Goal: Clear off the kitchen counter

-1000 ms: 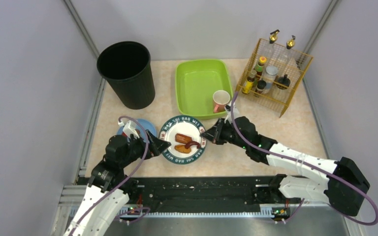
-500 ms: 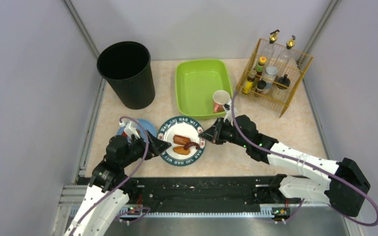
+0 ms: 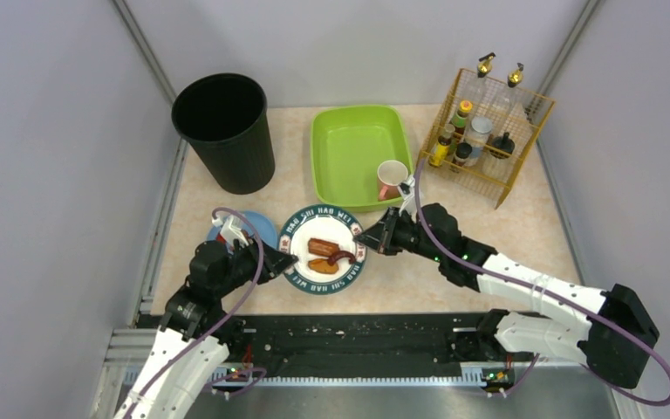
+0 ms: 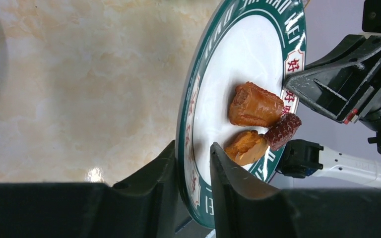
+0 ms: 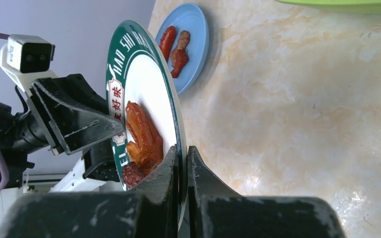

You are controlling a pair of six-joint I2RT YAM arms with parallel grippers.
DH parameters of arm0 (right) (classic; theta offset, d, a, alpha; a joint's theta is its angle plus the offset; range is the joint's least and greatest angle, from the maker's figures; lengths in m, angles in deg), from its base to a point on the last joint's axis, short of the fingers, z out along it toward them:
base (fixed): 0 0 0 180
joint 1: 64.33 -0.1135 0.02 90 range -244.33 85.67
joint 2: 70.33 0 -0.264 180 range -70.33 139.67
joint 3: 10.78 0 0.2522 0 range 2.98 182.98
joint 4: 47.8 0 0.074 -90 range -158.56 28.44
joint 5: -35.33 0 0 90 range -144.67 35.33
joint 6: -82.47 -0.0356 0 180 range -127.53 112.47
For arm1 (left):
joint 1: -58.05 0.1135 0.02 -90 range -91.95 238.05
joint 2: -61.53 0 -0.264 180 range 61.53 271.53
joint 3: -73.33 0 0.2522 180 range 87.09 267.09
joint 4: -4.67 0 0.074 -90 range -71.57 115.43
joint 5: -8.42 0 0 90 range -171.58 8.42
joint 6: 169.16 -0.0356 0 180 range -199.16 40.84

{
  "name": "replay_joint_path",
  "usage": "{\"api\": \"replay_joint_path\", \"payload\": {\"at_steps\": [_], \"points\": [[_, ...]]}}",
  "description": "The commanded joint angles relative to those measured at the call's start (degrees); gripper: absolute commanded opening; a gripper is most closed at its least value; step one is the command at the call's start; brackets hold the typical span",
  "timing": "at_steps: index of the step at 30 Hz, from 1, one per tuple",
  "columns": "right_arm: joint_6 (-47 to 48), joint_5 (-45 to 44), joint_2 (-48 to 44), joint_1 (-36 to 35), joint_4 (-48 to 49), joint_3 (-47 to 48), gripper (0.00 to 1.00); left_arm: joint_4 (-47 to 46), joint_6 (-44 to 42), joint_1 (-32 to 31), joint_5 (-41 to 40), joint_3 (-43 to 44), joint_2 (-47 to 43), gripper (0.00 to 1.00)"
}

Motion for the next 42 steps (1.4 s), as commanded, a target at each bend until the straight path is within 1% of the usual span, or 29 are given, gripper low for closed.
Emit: {"api": "replay_joint_path", "payload": {"at_steps": [1, 2, 3, 4, 5, 15, 17, 19, 21, 23, 28, 31, 35, 38, 42], "points": [[-1.6, 1.7, -2.1, 0.1, 6.3, 4.9, 0.00, -5.3, 0.8, -0.2, 2.6, -0.4, -0.1, 0.27], [-1.6, 1.7, -2.2, 0.1, 6.2, 4.9, 0.00, -5.5, 0.8, -0.1, 2.7, -0.4, 0.0, 0.21], [-1.6, 1.6, -2.2, 0.1, 5.9, 5.1, 0.00, -5.7, 0.8, -0.2, 2.8, -0.4, 0.1, 0.13], [-1.5, 1.5, -2.3, 0.1, 5.7, 5.2, 0.00, -5.8, 0.9, -0.3, 3.0, -0.4, 0.2, 0.02], [-1.3, 1.3, -2.4, 0.1, 5.4, 5.4, 0.00, -5.7, 1.2, -0.2, 3.0, -0.3, 0.5, 0.00], [0.5, 1.0, -1.4, 0.1, 2.5, 7.0, 0.00, -7.3, 2.7, -0.2, 3.5, 0.1, 1.8, 0.00], [1.6, 0.9, -1.4, 0.1, 1.1, 7.7, 0.07, -8.1, 3.7, -0.2, 3.9, 0.2, 2.7, 0.00], [2.7, 1.0, -1.5, 0.2, -0.5, 8.8, 0.21, -8.6, 4.3, -0.1, 4.1, 0.5, 3.7, 0.00], [3.9, 0.7, -1.7, 0.2, -2.5, 10.2, 0.30, -9.3, 4.7, -0.1, 4.1, 1.1, 4.7, 0.00], [4.7, -0.1, -2.4, 0.3, -4.2, 10.7, 0.35, -9.6, 4.9, -0.1, 4.0, 2.1, 5.6, 0.00], [5.8, -2.3, -4.1, 1.5, -7.2, 10.7, 0.43, -9.9, 5.6, -0.2, 3.4, 4.9, 7.9, 0.00], [6.9, -3.4, -5.2, 2.6, -10.0, 10.7, 0.45, -9.9, 5.7, -0.1, 3.3, 6.8, 10.2, 0.00], [7.8, -8.5, -8.5, 4.8, -13.1, 9.4, 0.46, -11.4, 5.8, -0.1, 3.1, 8.8, 13.7, 0.00], [8.8, -9.7, -10.6, 6.7, -14.8, 9.0, 0.46, -12.5, 5.7, 0.1, 3.1, 10.4, 16.1, 0.00], [10.8, -12.3, -12.2, 7.0, -17.9, 9.3, 0.47, -14.4, 6.1, 0.7, 3.6, 12.1, 19.3, 0.00]]}}
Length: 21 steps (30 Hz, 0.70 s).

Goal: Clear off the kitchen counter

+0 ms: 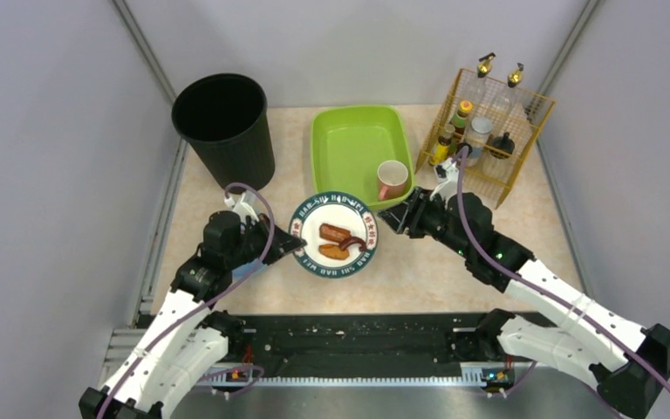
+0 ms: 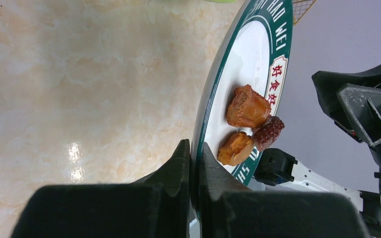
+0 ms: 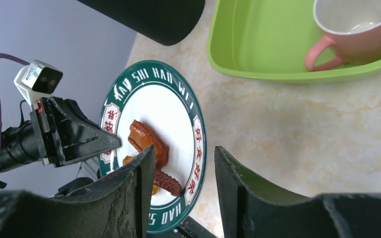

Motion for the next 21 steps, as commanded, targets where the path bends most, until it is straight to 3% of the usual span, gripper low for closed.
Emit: {"api": "replay_joint_path", "payload": {"at_steps": [1, 9, 16, 21], "points": [[3.0, -4.3, -2.7, 0.8, -3.1, 2.2, 0.47, -8.9, 1.3, 1.0, 1.8, 5.4, 2.5, 0.00], [3.2, -5.0, -5.5, 0.8, -3.0, -1.6, 0.46, -14.0, 2.3, 5.6, 5.2, 12.3, 13.0, 0.00], [3.4, -4.5, -7.7, 0.8, -2.4, -4.0, 0.46, -19.0, 5.2, 15.3, 11.9, 20.4, 23.8, 0.00], [3.9, -4.9, -9.5, 0.8, -2.4, -5.5, 0.46, -18.3, 6.0, 17.3, 13.6, 29.5, 29.7, 0.00]]}}
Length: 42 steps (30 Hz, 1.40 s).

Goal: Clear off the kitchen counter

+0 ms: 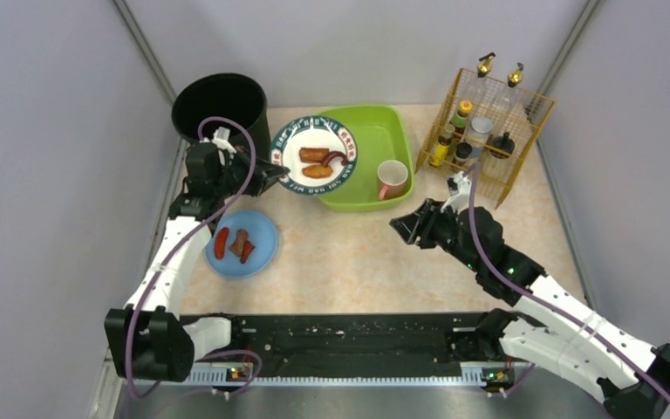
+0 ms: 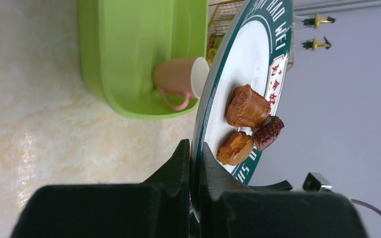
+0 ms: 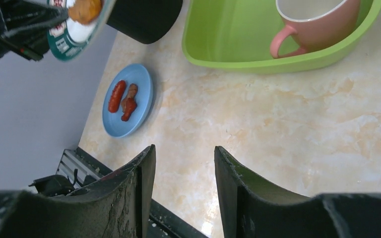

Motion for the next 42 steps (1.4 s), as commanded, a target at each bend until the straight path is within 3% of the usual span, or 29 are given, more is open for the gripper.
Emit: {"api": "replay_joint_path", "payload": {"at_steps": [1, 18, 32, 42], "points": [[1.2, -0.9, -2.0, 0.7, 1.2, -0.8, 0.46, -7.5, 2.7, 0.7, 5.3, 10.4, 2.6, 0.00], [0.8, 2.5, -0.7, 0.7, 5.1, -3.7, 0.46, -6.1, 8.8, 11.1, 3.0, 30.8, 17.8, 0.00], [0.7, 4.8, 1.2, 0.7, 7.8, -4.9, 0.46, -6.7, 9.8, 20.9, -7.3, 25.8, 14.9, 0.00], [0.7, 4.9, 2.7, 0.7, 8.3, -4.9, 0.45, -6.3, 7.5, 24.3, -13.8, 24.9, 14.0, 0.00]]}}
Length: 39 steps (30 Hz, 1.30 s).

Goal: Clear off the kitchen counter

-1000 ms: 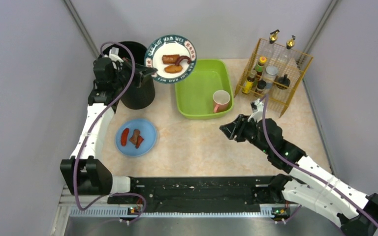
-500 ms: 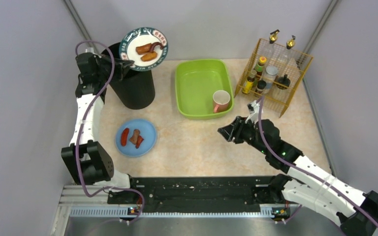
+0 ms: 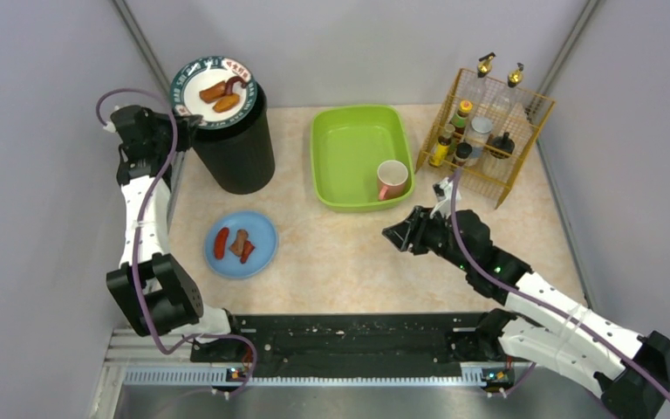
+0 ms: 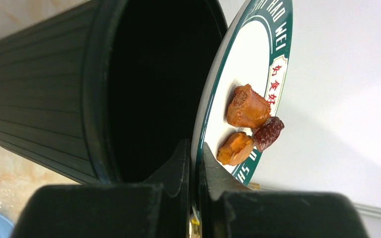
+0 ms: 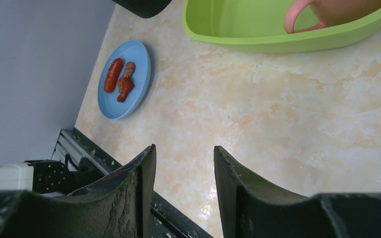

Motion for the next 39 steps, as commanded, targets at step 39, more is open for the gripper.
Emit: {"api": "replay_joint_path", "payload": {"at_steps": [39], "points": [[-0.2, 2.9, -1.4, 0.7, 4.7, -3.6, 0.45, -0.1, -32.9, -8.2, -38.4, 5.4, -5.8, 0.00]]}}
